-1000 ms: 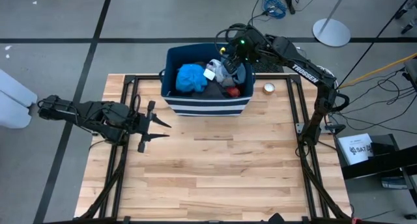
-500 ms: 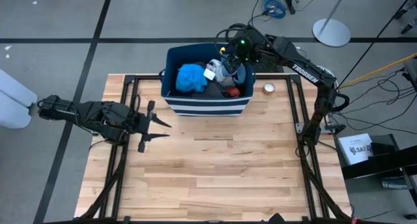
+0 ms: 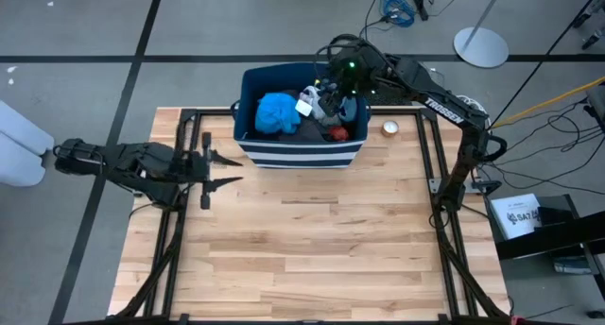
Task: Sort clothes
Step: Return to Home Position
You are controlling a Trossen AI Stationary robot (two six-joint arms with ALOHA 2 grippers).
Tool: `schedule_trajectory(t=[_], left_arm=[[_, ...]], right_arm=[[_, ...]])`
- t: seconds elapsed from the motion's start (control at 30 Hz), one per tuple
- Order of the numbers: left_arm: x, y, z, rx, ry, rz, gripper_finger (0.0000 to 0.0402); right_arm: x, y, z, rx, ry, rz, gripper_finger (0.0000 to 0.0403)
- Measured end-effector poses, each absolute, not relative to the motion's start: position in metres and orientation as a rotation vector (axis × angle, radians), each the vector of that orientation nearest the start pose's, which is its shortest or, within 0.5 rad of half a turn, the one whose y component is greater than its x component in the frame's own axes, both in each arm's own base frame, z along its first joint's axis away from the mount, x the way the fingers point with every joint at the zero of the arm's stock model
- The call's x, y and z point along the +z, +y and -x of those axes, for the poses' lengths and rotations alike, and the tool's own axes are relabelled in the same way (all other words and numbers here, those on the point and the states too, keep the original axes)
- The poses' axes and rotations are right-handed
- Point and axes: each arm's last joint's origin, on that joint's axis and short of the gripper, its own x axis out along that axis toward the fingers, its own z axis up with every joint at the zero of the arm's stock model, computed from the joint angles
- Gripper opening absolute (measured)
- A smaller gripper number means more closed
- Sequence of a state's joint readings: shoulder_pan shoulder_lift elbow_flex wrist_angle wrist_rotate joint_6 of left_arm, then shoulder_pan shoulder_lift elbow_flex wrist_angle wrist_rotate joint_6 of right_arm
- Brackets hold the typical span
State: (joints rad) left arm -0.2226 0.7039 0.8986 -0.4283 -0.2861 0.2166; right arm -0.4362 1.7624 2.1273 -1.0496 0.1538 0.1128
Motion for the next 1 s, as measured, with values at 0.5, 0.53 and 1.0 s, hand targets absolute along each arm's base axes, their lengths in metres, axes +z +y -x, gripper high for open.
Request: schedule_trajectory(t=[0.5, 0.53, 1.0], left_arm=[[0.369, -0.007, -0.07, 0.066, 0.028, -0.142, 0.0155], [0.369, -0.007, -0.067, 0.066, 0.018, -0.14, 0.0155], [0.361, -0.003, -0.052, 0.067, 0.046, -0.155, 0.0155]], right_arm=[[0.516, -0.084, -0.239, -0.483, 0.439, -0.116, 0.0247], [0.519, -0.078, -0.23, -0.474, 0.441, -0.115, 0.0247], [0.515, -0.018, -0.133, -0.434, 0.373, -0.131, 0.0247]])
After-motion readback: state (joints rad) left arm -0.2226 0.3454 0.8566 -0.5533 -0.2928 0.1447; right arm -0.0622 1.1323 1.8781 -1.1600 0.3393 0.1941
